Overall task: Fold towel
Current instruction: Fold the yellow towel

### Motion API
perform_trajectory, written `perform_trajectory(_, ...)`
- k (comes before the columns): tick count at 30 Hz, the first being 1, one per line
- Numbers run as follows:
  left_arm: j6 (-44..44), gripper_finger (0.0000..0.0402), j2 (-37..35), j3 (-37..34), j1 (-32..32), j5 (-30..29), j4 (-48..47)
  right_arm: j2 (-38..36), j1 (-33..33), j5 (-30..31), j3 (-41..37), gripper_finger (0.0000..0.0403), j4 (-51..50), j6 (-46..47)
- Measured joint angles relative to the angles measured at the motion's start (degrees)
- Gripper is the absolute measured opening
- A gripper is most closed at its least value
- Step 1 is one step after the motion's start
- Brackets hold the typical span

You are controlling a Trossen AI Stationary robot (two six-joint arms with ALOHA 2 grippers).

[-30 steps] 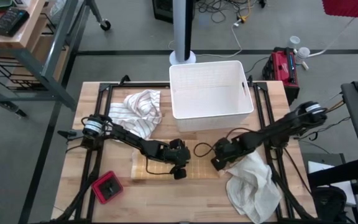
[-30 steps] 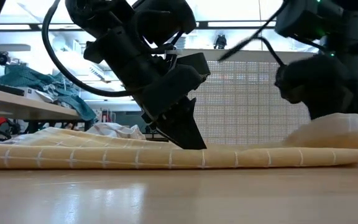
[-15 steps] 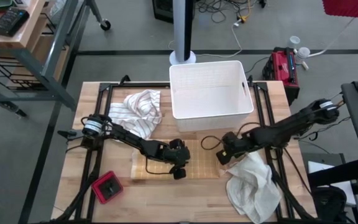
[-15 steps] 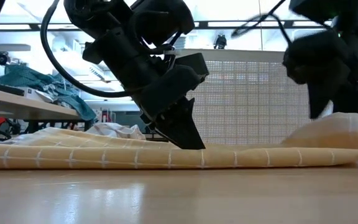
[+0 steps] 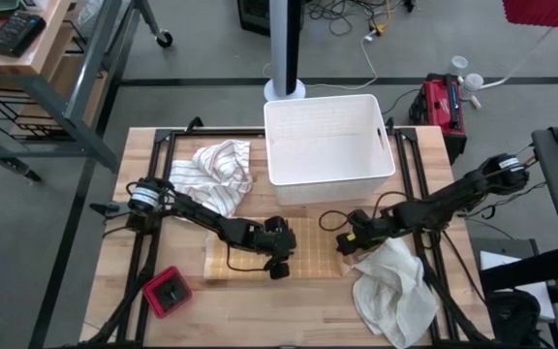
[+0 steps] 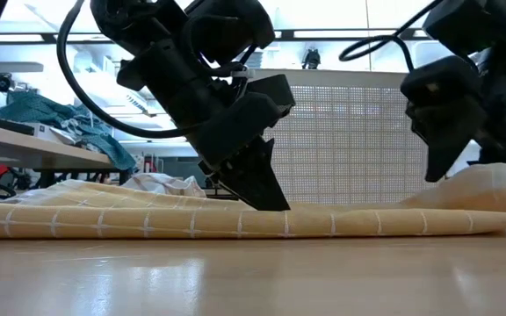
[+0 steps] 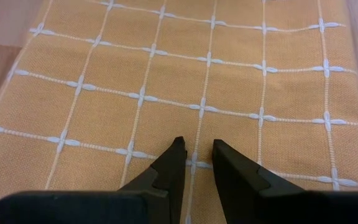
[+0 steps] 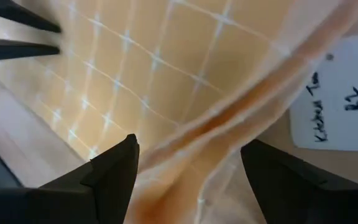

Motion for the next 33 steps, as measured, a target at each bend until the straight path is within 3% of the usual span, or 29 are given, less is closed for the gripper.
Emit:
perform_trajectory(6,2.11,0.0075,0.00,-0.01,0.63,0.77,0.09,0.56,-0.13,0.34,0.01,0.0275,1.91,0.79)
perform_trajectory(16,6.08,0.0075,0.09,-0.13,3.68,6.13,3.75,10.04,-0.61,1.11,0.23,0.0259,11.02,0.30)
perform_trajectory(20,6.11,0.0075,0.13,-0.13,4.78,6.84,4.20,10.86,-1.14,3.00,-0.07,0.0185,14.43,-1.39)
perform_trajectory(25,6.01,0.0075,-0.01,-0.13,5.03,6.71,4.67,10.48,-1.14,4.58,-0.23,0.0025,14.04,-4.05)
perform_trajectory(33,5.47,0.0075,-3.22,-0.15,4.31,6.45,2.73,4.51,-1.11,5.94,3.04,0.0006,10.69,-7.26)
